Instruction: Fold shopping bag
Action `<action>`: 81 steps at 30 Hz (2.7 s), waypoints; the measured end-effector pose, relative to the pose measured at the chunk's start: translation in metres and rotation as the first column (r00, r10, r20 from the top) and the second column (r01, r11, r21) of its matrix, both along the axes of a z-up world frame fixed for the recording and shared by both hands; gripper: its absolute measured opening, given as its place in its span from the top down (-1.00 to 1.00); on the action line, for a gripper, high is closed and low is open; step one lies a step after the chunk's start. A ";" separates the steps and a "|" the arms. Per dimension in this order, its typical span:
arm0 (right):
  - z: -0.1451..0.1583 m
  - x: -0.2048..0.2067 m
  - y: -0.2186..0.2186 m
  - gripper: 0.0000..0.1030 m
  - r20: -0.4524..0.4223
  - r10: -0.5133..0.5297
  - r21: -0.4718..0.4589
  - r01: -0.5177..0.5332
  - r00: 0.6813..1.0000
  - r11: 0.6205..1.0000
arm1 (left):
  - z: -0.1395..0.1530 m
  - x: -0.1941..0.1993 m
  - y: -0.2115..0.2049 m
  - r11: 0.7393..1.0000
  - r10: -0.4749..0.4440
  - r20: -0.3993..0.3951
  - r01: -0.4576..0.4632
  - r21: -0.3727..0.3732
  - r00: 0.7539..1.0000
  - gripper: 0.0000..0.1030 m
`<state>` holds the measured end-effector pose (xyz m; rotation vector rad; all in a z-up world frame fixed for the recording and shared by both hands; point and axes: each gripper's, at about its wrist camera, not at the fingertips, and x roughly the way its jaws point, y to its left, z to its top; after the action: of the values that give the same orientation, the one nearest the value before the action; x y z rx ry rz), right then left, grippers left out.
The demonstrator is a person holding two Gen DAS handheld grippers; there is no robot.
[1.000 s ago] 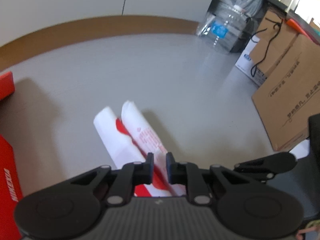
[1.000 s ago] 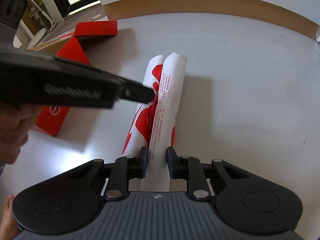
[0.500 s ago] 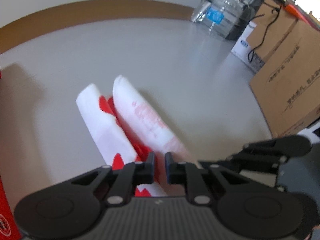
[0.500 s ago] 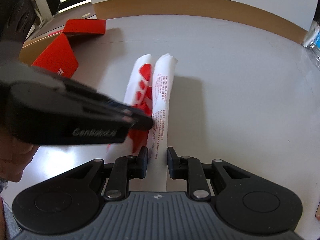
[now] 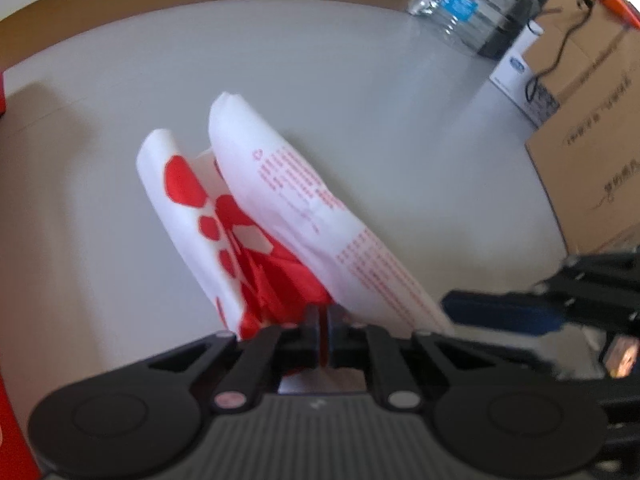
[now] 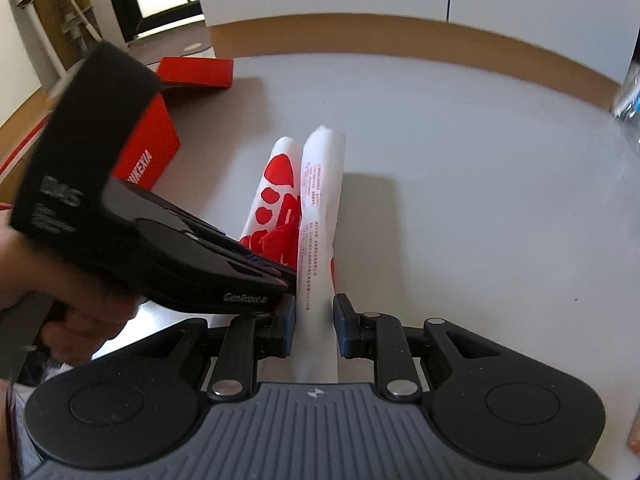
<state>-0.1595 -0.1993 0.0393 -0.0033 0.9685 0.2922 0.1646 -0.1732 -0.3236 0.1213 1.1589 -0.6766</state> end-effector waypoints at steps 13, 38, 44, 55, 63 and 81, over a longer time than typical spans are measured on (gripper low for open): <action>0.017 -0.037 0.028 0.70 0.096 0.230 -0.083 -0.223 0.968 0.971 | -0.002 0.016 0.014 0.997 0.052 -0.086 -0.057 -0.055 0.995 0.94; -0.037 -0.036 0.069 0.50 0.049 0.437 -0.566 -0.336 0.898 0.753 | 0.005 0.026 0.030 0.996 0.040 -0.097 -0.047 -0.070 0.994 0.94; -0.037 -0.046 0.076 -0.07 0.077 0.464 -0.666 -0.301 0.883 0.683 | 0.006 0.029 0.035 0.996 0.041 -0.098 -0.048 -0.071 0.994 0.95; -0.038 -0.077 0.099 -0.07 0.097 0.613 -0.823 -0.283 0.784 0.492 | 0.009 0.036 0.045 0.996 0.043 -0.105 -0.051 -0.076 0.994 0.94; -0.011 -0.072 0.099 0.11 0.189 0.557 -0.776 -0.225 0.809 0.589 | 0.011 0.042 0.051 0.996 0.039 -0.106 -0.047 -0.074 0.994 0.94; 0.012 -0.086 0.046 0.81 0.248 0.295 -0.420 -0.172 0.923 0.891 | 0.020 0.069 0.048 0.998 0.057 -0.158 -0.059 -0.006 0.986 0.94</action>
<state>-0.2452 -0.1534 0.0517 -0.5266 0.7003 0.3070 0.2339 -0.1255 -0.3037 0.0243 1.3057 -0.6495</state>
